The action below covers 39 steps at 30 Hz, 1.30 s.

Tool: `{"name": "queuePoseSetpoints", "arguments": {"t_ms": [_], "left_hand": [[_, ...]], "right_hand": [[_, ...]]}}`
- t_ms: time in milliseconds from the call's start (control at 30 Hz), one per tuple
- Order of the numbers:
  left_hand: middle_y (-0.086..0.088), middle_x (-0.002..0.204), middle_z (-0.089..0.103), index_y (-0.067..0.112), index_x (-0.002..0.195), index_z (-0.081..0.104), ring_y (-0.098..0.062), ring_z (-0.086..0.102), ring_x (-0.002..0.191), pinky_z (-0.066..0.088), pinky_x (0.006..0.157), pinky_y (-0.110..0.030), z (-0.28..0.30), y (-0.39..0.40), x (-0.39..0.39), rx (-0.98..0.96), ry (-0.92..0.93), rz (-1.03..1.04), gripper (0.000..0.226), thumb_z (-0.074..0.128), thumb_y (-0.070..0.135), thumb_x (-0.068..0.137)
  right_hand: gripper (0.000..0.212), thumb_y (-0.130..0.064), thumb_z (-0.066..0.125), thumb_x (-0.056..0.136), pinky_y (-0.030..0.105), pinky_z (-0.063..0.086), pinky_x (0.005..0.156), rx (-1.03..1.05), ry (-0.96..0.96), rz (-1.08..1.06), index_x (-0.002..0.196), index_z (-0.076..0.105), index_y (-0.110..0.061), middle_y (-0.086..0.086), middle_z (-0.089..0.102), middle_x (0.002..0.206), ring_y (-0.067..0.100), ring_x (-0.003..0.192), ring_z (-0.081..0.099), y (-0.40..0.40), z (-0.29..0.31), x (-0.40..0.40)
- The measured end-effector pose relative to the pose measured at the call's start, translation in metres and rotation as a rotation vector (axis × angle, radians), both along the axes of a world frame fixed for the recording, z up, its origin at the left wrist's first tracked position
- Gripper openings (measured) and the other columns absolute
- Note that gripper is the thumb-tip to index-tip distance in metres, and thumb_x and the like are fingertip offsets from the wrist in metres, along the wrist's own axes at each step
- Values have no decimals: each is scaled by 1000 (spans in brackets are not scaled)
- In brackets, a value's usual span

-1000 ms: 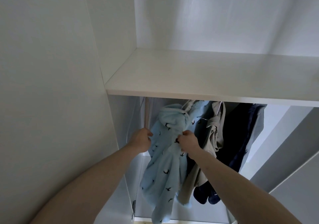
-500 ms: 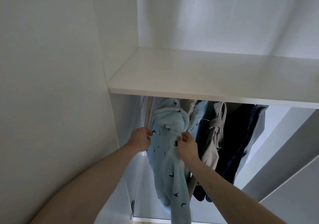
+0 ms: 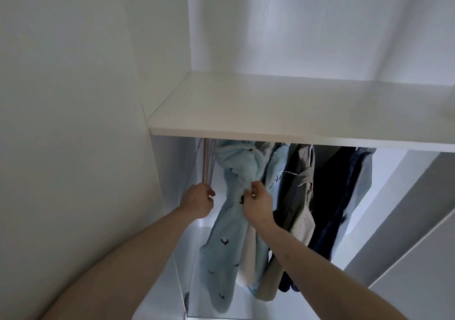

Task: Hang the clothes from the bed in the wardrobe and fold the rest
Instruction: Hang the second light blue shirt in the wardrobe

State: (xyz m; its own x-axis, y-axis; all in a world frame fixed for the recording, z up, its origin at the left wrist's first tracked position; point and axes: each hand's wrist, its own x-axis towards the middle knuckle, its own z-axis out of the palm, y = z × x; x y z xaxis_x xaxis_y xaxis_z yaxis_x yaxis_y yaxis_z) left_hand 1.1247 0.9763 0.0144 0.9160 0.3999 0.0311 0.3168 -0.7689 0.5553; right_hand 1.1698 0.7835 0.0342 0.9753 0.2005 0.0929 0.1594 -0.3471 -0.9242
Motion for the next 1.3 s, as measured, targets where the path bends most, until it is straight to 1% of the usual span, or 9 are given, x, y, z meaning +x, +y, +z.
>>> {"name": "queuePoseSetpoints", "arguments": {"t_ms": [100,267,600,733,867,933,1033,1133,1300], "left_hand": [[-9,128,69,13,122,74,-25,67,111,54,95,-29,-2,1,1,-9,-16,7,34,55,7,94],[-10,128,69,11,125,73,-25,67,110,51,92,-22,-3,0,1,-28,-39,0,35,54,5,96],[-9,117,73,13,125,71,-23,71,95,59,88,-31,5,-4,-7,-121,-77,6,34,54,7,97],[-6,90,72,23,148,51,-22,71,75,62,74,-35,9,-6,-15,-139,-132,-18,53,54,8,97],[-5,82,67,34,159,28,-25,71,71,63,67,-38,16,-9,-17,-236,-131,31,68,55,13,100],[-8,88,69,28,153,39,-30,73,79,64,73,-43,18,-10,-15,-367,-120,92,58,58,13,100],[-15,96,75,7,124,64,-37,74,89,62,83,-52,22,-12,-12,-500,-107,180,26,61,10,98],[-26,94,74,5,87,69,-44,71,83,61,80,-56,26,-18,-10,-678,-118,238,13,61,5,97],[-2,67,70,13,78,70,-20,60,59,49,53,-28,31,-15,-11,-718,-52,248,19,68,12,96]], "right_hand": [[10,-14,48,104,17,45,54,78,-3,-11,103,58,-15,0,66,83,11,71,64,3,3,4],[8,-11,46,99,34,48,74,-104,27,-57,99,53,-15,3,62,90,27,86,60,5,18,47],[24,-12,51,92,30,45,74,-454,113,40,110,63,-3,14,65,106,33,97,64,-13,17,67],[10,-13,51,92,29,46,70,-471,119,15,100,57,-10,10,63,101,28,85,62,-24,22,66],[32,-13,58,90,34,45,80,-433,87,-53,121,50,-11,10,56,119,30,101,57,-31,24,60],[39,-10,63,89,37,44,89,-411,-130,-105,126,51,-13,10,49,127,30,113,51,-27,22,52],[23,-10,62,94,28,51,83,-261,-284,25,115,62,-19,-5,59,112,15,95,59,-3,23,36],[9,-12,59,98,24,51,74,-152,26,228,101,67,-13,0,68,95,18,83,64,32,27,28],[9,-18,58,102,40,58,84,-29,476,312,106,64,-14,8,66,103,23,88,64,69,30,29]]}}
